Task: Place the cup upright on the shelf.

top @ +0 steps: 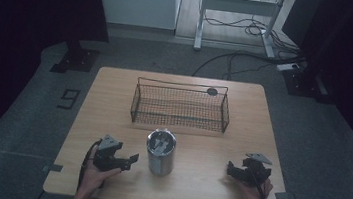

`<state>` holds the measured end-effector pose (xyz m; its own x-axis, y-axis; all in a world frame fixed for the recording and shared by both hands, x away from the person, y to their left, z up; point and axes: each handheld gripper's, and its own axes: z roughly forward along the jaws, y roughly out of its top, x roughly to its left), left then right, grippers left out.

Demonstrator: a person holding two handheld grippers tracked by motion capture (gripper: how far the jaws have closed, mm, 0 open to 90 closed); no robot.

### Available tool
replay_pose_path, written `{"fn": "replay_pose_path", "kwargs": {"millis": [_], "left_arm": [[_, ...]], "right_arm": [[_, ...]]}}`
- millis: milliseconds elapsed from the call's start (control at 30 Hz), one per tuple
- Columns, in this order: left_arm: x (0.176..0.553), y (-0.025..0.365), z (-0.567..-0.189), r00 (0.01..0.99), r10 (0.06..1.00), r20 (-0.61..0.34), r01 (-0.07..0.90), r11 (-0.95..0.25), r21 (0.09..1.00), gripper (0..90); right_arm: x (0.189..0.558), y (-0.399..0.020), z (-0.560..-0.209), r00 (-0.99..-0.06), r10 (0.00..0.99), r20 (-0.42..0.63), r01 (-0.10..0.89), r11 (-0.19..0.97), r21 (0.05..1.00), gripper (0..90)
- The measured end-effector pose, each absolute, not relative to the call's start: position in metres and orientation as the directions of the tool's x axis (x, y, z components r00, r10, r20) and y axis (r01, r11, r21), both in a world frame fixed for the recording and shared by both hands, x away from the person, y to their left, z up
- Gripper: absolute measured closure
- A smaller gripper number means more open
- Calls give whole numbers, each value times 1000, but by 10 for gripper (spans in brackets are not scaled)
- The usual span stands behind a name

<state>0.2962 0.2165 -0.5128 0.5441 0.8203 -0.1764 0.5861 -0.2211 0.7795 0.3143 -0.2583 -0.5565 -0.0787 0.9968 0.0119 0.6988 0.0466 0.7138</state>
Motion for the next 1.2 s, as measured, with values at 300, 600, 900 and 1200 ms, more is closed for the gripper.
{"fn": "replay_pose_path", "kwargs": {"millis": [300,600,900,1200], "left_arm": [[291,211,-504,559,810,-178,582,-230,780,151],[288,205,-494,586,793,-169,546,-232,805,149],[282,192,-486,635,754,-168,515,-251,820,146],[279,179,-480,687,704,-181,494,-270,826,108]], "right_arm": [[314,-258,-556,-76,997,13,699,44,713,0],[314,-259,-556,-77,997,13,699,45,713,0],[314,-259,-556,-77,997,13,699,45,713,0],[314,-259,-556,-77,997,13,700,45,713,0]]}}
